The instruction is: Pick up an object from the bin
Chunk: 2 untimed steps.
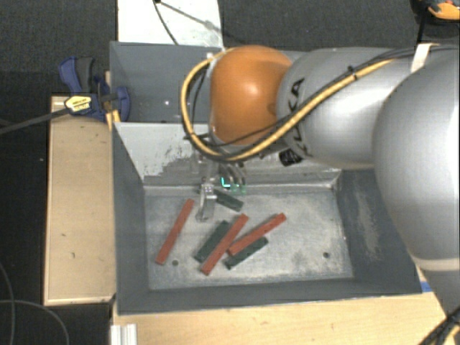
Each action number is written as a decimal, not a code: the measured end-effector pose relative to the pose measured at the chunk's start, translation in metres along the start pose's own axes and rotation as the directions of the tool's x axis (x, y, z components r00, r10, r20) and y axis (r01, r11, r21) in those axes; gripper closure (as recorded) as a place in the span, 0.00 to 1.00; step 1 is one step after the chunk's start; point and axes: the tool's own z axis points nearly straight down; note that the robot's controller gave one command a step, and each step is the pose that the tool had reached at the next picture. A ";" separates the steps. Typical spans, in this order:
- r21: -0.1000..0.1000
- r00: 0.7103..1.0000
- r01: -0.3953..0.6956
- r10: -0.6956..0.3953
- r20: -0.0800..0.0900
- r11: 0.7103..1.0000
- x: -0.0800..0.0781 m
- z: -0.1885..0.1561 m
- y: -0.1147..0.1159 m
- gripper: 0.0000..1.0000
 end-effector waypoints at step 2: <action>0.001 0.976 0.219 -0.219 0.017 0.976 -0.001 0.040 0.019 0.00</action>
Offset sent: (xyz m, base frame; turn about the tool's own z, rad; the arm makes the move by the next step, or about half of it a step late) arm -0.0063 0.0409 -0.0998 -0.4685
